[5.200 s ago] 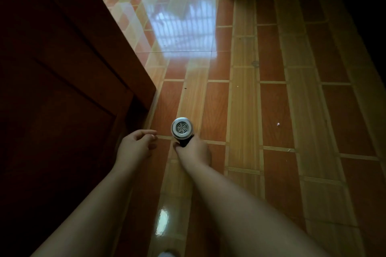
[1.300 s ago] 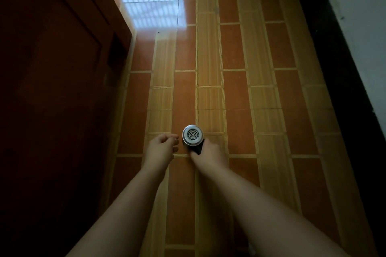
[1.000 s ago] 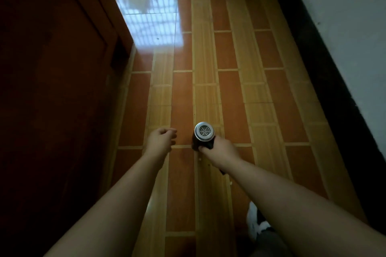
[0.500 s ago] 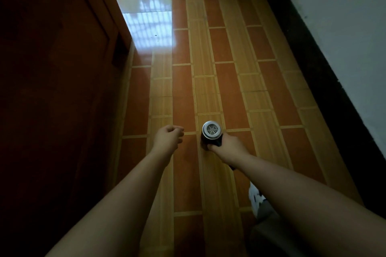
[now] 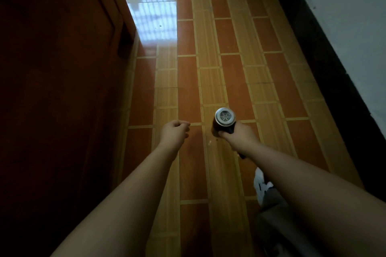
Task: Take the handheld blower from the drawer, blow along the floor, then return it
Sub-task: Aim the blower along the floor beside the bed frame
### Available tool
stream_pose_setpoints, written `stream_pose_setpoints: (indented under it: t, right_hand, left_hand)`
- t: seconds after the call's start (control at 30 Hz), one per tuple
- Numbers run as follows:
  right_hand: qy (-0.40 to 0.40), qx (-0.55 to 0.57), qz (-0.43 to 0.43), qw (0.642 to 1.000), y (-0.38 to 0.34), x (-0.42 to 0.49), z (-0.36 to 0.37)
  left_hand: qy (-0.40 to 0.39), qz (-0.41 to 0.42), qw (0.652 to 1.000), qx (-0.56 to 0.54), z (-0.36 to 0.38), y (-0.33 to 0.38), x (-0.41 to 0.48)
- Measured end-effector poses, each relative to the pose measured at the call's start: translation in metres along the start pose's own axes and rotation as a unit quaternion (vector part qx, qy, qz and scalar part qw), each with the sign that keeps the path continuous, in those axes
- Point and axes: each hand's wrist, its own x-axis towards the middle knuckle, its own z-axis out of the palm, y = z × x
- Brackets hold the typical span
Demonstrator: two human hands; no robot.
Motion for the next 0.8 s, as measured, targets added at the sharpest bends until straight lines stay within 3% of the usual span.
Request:
stream_pose_setpoints:
  t: [0.33, 0.53, 0.8]
  right_hand:
    - [0.052, -0.017, 0.083, 0.995, 0.055, -0.047, -0.055]
    - [-0.011, -0.008, 0.082, 0.997, 0.062, -0.045, -0.018]
    - [-0.022, 0.023, 0.047, 0.998, 0.054, -0.053, 0.013]
  left_hand:
    - [-0.072, 0.004, 0.997, 0.002, 0.039, -0.011, -0.038]
    - [-0.075, 0.010, 0.997, 0.004, 0.054, -0.020, -0.032]
    - [-0.065, 0.017, 0.998, 0.017, 0.046, -0.031, -0.027]
